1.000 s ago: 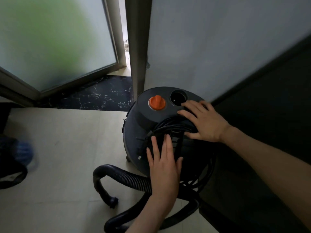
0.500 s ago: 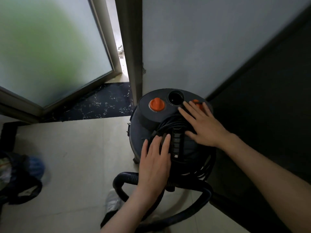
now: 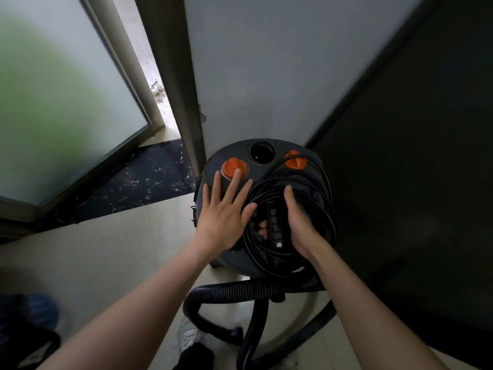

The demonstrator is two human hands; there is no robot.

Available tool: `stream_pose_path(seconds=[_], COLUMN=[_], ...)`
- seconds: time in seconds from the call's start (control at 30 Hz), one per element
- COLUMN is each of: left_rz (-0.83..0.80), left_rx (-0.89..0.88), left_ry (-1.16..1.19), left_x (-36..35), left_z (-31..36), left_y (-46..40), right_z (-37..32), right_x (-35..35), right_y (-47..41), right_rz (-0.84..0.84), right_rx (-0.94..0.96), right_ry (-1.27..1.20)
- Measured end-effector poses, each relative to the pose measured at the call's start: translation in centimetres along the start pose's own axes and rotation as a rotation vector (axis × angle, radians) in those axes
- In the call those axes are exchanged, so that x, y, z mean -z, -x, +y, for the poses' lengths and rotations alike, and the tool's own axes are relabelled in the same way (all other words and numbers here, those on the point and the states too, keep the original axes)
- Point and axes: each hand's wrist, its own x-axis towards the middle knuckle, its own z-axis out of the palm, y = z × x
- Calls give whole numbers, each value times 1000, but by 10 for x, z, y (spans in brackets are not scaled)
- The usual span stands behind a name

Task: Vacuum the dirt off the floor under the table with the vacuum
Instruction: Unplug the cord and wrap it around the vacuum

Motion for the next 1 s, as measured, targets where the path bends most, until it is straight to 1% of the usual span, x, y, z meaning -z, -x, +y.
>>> stream_pose_path(seconds=[0.07, 0.17, 0.27, 0.33, 0.47, 0.57, 0.67, 0.8, 0.9, 1.0], left_rz=[5, 42, 42, 57, 116, 124, 99, 67, -22, -46], left_rx=[5, -3, -7, 12, 41, 62, 67, 58, 96, 105], left_ry=[0, -16, 7, 48, 1, 11, 25, 64, 71, 86], left_x=[-4, -6, -12, -17, -32, -39, -39, -32, -22, -16], left_z=[2, 5, 13, 23, 51, 72, 80, 73, 65, 60], left_y=[-1, 0, 6, 13, 27, 30, 21, 2, -20, -40], right_z=[2, 7, 13, 19, 30, 36, 34, 25, 9, -7], right_x=[1, -5, -1, 8, 32, 51, 61, 58, 53, 52], right_y=[-3, -2, 1, 4, 8, 7, 0, -12, -24, -35], right_rz=[-27, 69, 137, 173, 223, 280, 322, 344, 355, 342], right_rx=[-12, 45, 49, 51, 67, 69, 97, 150, 184, 216], right_ry=[-54, 8, 34, 44, 104, 148, 152, 157, 161, 174])
